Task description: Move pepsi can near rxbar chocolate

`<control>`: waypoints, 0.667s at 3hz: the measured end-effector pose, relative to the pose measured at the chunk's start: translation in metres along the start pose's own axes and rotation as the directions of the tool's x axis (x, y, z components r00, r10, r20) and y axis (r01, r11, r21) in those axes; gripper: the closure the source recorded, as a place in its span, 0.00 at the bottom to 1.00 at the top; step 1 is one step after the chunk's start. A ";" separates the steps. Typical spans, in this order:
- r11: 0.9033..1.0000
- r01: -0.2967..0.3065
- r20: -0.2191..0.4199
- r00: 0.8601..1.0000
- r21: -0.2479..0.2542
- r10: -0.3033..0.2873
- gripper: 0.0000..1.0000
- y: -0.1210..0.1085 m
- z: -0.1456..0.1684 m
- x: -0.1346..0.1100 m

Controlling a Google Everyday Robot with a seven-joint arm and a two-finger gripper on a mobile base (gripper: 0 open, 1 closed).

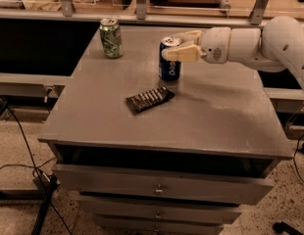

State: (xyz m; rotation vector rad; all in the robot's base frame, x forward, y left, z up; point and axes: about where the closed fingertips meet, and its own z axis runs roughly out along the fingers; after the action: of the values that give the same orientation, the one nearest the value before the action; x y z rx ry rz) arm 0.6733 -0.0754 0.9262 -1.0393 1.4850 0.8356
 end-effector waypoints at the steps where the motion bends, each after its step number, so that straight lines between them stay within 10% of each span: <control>1: 0.997 0.045 0.001 0.999 -0.069 -0.045 0.62 0.020 -0.012 0.000; 2: 0.995 0.050 0.000 0.999 -0.085 -0.050 0.39 0.024 -0.011 0.000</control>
Offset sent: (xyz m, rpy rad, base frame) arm -0.0220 -0.0039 0.0010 -0.0142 -0.0283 0.0718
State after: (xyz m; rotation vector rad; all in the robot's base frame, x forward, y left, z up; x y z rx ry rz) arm 0.6467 -0.0763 0.9267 -1.1364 1.4298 0.8690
